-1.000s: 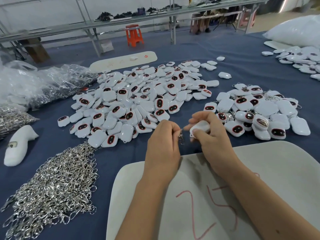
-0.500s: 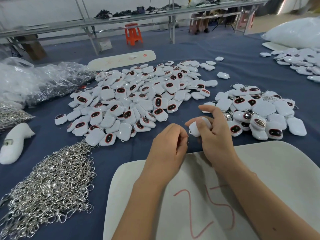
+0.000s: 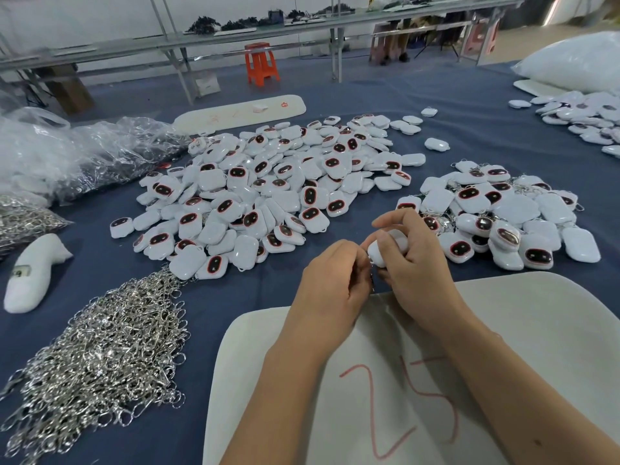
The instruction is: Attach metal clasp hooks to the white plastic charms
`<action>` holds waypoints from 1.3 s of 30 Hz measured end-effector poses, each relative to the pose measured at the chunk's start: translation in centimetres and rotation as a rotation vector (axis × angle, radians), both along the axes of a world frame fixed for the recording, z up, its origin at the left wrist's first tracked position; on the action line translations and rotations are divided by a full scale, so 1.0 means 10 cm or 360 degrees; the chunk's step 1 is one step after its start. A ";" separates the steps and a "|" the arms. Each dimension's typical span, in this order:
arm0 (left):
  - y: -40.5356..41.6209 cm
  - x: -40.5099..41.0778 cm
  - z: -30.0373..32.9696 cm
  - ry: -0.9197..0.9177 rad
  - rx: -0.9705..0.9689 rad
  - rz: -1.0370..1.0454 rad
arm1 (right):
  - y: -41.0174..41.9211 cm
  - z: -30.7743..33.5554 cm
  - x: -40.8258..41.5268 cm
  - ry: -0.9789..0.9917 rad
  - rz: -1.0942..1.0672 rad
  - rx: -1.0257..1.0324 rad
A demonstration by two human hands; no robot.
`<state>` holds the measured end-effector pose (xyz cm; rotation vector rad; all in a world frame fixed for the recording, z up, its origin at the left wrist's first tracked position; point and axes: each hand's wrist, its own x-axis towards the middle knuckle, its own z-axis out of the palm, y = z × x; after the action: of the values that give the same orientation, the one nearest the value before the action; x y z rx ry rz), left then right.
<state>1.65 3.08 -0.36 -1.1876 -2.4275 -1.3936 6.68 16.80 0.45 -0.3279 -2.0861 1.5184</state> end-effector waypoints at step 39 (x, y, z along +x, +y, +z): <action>0.04 -0.03 -0.05 -0.0108 0.0293 0.0204 | -0.11 0.02 -0.02 0.0234 0.0108 -0.0665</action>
<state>1.38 3.52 -0.82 -0.9417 -2.3115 -1.6006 6.48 15.72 0.67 -0.2873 -1.6728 1.9551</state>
